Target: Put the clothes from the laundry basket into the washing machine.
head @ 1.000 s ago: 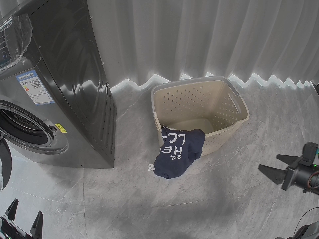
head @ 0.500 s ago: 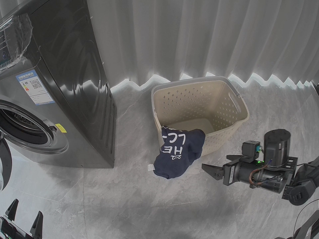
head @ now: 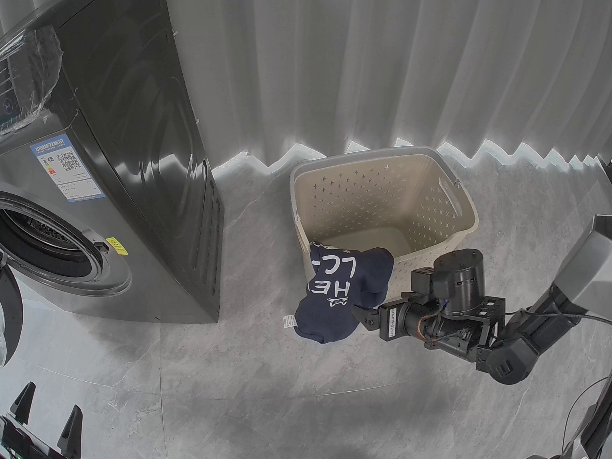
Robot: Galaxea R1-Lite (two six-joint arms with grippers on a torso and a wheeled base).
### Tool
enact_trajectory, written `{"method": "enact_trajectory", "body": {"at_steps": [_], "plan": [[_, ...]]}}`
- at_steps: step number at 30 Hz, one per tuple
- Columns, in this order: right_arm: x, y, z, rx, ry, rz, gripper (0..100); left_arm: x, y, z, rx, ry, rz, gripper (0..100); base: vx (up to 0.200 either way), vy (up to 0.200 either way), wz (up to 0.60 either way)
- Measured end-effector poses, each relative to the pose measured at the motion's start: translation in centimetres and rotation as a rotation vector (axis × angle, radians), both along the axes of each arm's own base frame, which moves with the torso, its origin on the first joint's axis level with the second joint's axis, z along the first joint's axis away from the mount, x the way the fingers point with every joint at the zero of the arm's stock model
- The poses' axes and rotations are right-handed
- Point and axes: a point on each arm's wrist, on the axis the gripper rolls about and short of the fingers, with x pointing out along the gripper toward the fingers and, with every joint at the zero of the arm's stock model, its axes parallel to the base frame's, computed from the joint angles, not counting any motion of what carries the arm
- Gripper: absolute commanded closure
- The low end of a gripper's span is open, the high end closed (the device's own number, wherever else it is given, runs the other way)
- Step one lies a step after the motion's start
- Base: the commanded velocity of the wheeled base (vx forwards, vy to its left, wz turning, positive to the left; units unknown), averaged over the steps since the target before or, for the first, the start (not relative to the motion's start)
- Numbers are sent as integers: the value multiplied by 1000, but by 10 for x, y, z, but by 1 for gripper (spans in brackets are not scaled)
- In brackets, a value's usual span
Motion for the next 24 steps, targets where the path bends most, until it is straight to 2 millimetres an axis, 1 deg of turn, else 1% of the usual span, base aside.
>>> {"method": "enact_trajectory", "body": {"at_steps": [17,24], "plan": [[47,31,-33,-8,-12,-22,0,0,0,0,-2,0,-1,0,0,0,0],[61,40,-44,-3,-24,-26,0,0,0,0,-2,0,0,0,0,0,0]]}}
